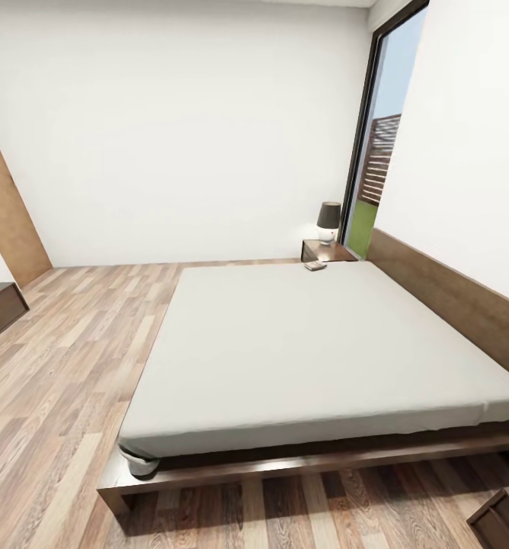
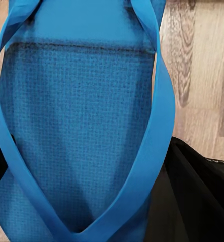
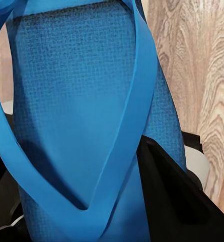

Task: In the bedroom, move the book from the bed onto either nightstand, and place the two sandals side by side next to the bed.

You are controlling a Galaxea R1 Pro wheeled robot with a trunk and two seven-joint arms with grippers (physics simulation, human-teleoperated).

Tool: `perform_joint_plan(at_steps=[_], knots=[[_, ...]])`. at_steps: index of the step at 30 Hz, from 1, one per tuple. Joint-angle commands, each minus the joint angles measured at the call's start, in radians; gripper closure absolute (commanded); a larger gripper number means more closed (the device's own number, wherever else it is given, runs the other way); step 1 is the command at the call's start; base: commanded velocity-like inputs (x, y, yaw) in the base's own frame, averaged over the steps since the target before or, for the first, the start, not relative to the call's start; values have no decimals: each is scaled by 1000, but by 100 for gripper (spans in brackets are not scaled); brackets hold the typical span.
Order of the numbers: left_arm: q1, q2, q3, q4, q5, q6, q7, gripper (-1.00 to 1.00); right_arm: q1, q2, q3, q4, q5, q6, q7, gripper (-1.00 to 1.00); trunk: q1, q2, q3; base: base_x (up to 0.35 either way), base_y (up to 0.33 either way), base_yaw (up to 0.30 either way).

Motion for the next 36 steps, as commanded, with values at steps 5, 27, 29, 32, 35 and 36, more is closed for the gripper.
perform_joint_plan(at_steps=[5,27,29,32,35,36], knots=[[-1,0,-9,1,7,-3,4,100,0,0,-8,-1,5,3,5,100,19,-36,-17,0,0,0],[-3,1,-8,1,8,-5,4,100,0,0,-8,-1,6,5,5,100,104,-190,-86,0,0,0],[-3,1,-8,1,9,-5,4,100,0,0,-8,-1,6,5,5,100,111,-204,-92,0,0,0],[-3,1,-8,1,8,-5,4,100,0,0,-9,-1,7,5,5,100,123,-225,-102,0,0,0],[-3,1,-8,1,8,-5,4,100,0,0,-8,-1,7,5,5,100,134,-246,-111,0,0,0],[-3,1,-8,1,9,-5,4,100,0,0,-8,-1,7,5,5,100,138,-253,-114,0,0,0]])
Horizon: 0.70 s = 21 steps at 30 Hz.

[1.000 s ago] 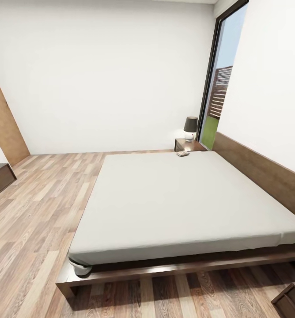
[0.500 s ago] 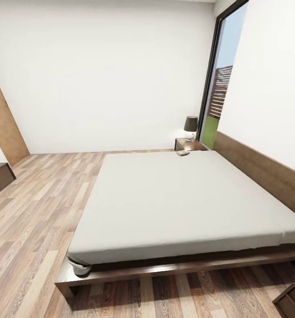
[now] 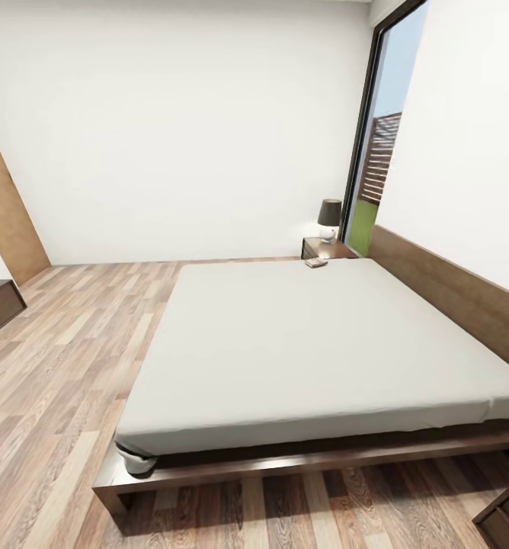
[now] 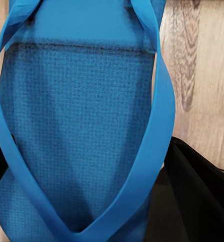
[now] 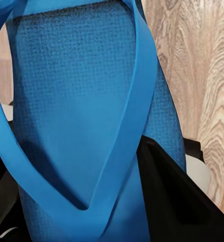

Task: In the bedroom, move the book from the bed onto either nightstand, and place the two sandals side by side next to the bed.

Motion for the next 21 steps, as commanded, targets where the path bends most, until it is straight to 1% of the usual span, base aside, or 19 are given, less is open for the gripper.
perform_joint_plan(at_steps=[1,21], knots=[[-1,0,-9,1,7,-3,5,100,0,0,-8,-1,6,4,5,100,4,-8,-4,0,0,0],[-2,0,-9,0,8,-3,5,100,0,0,-9,-1,6,3,5,100,81,-148,-67,0,0,0]])
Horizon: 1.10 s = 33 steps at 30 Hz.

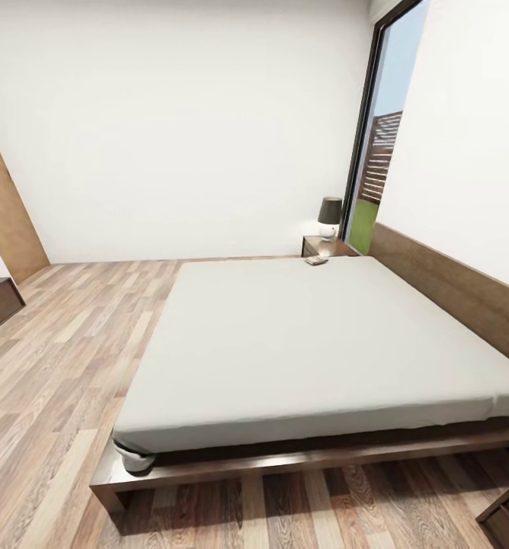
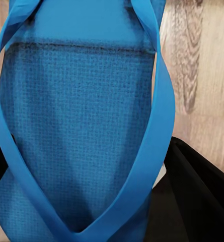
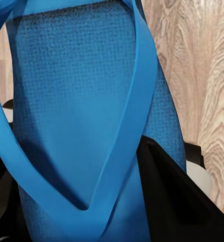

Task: In the bedroom, move the book from the bed onto either nightstand, and place the two sandals side by side next to the bed.

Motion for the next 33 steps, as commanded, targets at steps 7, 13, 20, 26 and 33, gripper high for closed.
perform_joint_plan(at_steps=[7,13,20,26,33], knots=[[-7,0,-7,2,9,13,5,100,0,0,-8,-1,5,4,5,100,27,-50,-23,0,0,0],[-24,3,-2,2,14,80,5,100,0,0,-8,-2,4,3,5,100,50,-92,-42,0,0,0],[-55,2,0,2,17,127,5,100,0,0,-11,-10,2,11,-12,100,77,-141,-64,0,0,0],[-73,1,1,2,18,146,6,100,0,0,-10,-17,2,22,-69,100,100,-183,-83,0,0,0],[-87,1,2,1,18,169,9,100,-2,0,-10,-19,1,27,-83,100,127,-232,-105,0,0,0]])
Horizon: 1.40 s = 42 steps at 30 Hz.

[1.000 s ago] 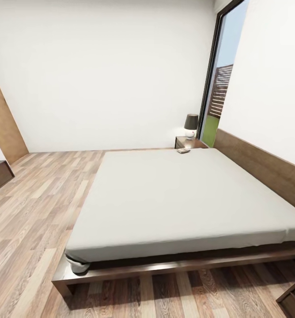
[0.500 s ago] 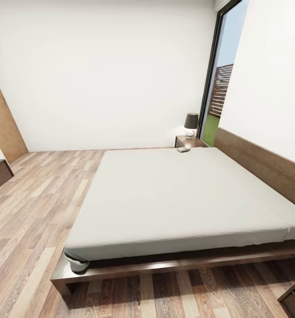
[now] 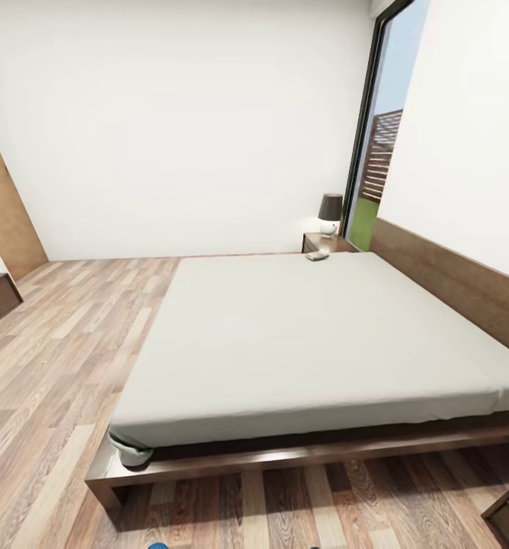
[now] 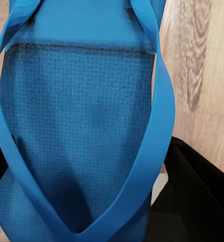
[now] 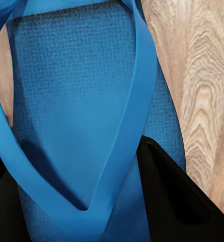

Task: In the bedroom, move the book from the bed onto either nightstand, and place the two sandals side by side next to the bed.

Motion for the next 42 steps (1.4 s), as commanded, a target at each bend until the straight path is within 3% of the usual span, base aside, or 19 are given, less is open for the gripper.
perform_joint_plan(at_steps=[1,6,9,13,42], knots=[[-2,0,-9,0,9,0,5,100,-1,0,-8,-2,5,6,5,100,4,-8,-4,0,0,0],[-24,1,-9,1,8,15,7,100,-5,1,-8,-2,5,26,4,100,23,-43,-20,0,0,0],[-33,1,-10,0,9,26,6,100,-8,1,-8,-19,5,106,6,100,35,-64,-29,0,0,0],[-45,1,-9,1,9,37,4,100,-9,2,-8,-51,6,153,7,100,50,-92,-42,0,0,0],[-50,1,-5,1,7,24,2,100,-67,14,-8,-109,6,233,13,100,161,-295,-133,0,0,0]])
